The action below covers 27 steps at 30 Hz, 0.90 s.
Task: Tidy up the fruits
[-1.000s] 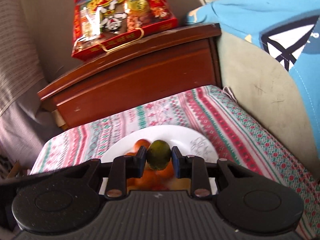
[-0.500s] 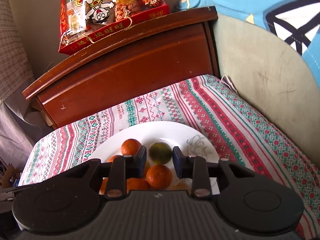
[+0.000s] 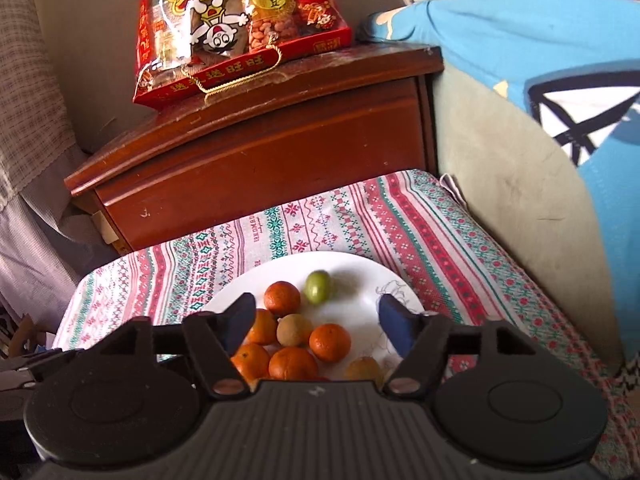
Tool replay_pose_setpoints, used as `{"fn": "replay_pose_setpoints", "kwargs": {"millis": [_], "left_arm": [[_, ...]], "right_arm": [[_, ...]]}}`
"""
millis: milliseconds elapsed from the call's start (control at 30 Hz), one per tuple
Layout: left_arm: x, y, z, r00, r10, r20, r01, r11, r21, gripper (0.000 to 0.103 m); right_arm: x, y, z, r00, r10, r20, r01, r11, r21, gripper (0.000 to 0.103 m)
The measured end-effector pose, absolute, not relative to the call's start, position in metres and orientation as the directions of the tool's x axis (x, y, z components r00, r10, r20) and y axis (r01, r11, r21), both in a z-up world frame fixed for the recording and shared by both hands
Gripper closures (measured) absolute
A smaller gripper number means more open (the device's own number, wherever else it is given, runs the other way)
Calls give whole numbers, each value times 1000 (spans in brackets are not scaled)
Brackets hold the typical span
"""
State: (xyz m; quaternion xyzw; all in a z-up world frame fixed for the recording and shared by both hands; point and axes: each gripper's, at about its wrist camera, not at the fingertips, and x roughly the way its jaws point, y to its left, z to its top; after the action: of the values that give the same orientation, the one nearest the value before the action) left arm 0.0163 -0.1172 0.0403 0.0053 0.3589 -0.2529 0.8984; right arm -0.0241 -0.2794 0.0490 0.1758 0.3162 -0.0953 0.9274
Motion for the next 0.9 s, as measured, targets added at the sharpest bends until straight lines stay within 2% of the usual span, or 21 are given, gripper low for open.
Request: {"fn": "replay_pose_setpoints", "kwargs": {"millis": [100,200,300,467,733,900], "left_arm": [[11,-114,50,607,-459,-649,457,869,-189,18],[7,-109,60,614,-454,-646,450,873,-187,14],[5,-105,69,608,-440,-661,437,881,-184,12],[6,-96,78,593,-392,-703,417,897,-149,8],[20,-91,66,569,-303,-765,339,934,-118,8],[26,-99,57,542,-268,-797,321,942,-98,8]], "right_arm": [[-31,-276,59,767,-93,-635,314,917,245,20],[-41,-272,68,758,-117,-642,334,915,228,19],[-51,-270,77,746,-140,-651,369,900,230,12],[-58,-262,84,701,-173,-692,411,890,195,6],[-52,-249,71,602,-208,-771,443,890,106,4],[-46,-246,61,564,-190,-804,451,886,107,4]]}}
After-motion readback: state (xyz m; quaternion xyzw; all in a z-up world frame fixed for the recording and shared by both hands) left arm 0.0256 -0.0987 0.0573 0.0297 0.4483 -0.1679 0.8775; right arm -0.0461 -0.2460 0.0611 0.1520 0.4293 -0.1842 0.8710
